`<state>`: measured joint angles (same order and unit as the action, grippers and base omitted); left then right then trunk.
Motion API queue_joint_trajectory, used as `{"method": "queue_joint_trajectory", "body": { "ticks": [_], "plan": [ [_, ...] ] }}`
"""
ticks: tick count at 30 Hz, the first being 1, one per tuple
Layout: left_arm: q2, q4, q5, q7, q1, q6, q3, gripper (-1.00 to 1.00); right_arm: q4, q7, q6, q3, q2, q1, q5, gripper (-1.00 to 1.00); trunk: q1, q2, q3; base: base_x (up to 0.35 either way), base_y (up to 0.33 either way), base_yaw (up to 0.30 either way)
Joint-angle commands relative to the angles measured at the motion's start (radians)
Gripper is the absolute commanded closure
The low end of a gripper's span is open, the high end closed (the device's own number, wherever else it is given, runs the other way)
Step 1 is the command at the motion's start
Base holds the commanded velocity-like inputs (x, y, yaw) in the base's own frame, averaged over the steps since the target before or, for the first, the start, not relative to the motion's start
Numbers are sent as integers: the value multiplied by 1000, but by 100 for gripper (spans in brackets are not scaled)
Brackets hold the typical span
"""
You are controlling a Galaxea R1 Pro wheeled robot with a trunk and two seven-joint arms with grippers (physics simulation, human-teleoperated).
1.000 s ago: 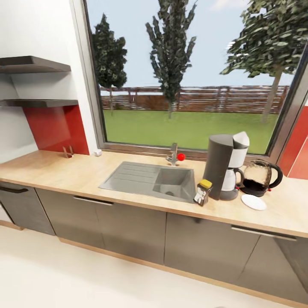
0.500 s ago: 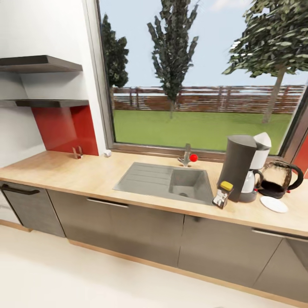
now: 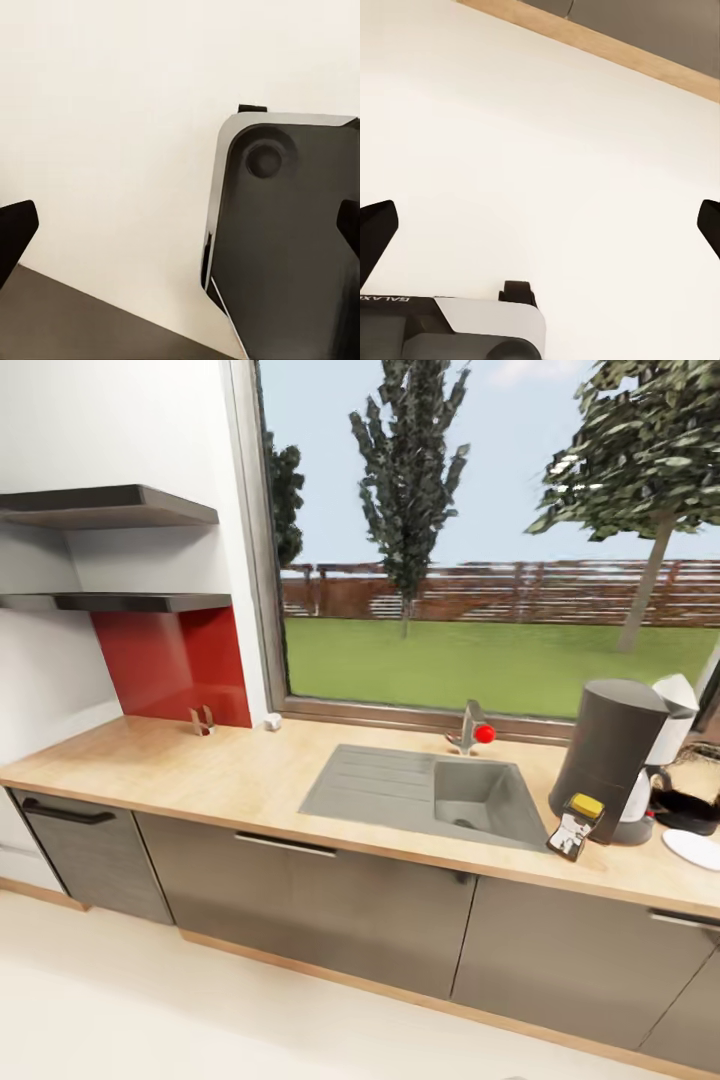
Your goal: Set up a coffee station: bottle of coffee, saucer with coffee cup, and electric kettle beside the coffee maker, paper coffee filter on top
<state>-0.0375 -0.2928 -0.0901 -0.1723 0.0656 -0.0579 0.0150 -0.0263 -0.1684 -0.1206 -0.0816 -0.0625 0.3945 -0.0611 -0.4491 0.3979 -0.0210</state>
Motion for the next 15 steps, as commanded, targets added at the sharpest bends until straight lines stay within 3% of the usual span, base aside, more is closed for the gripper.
{"method": "queue_joint_trajectory", "body": {
  "ticks": [1,15],
  "plan": [
    [0,-2,-10,-1,1,-2,2,-100,2,-8,-1,-8,0,1,-6,-100,-1,2,-2,129,339,0],
    [-1,2,-10,-1,2,-3,2,-100,2,-7,-1,-7,0,1,-6,-100,-1,2,-2,129,339,0]
  ]
}}
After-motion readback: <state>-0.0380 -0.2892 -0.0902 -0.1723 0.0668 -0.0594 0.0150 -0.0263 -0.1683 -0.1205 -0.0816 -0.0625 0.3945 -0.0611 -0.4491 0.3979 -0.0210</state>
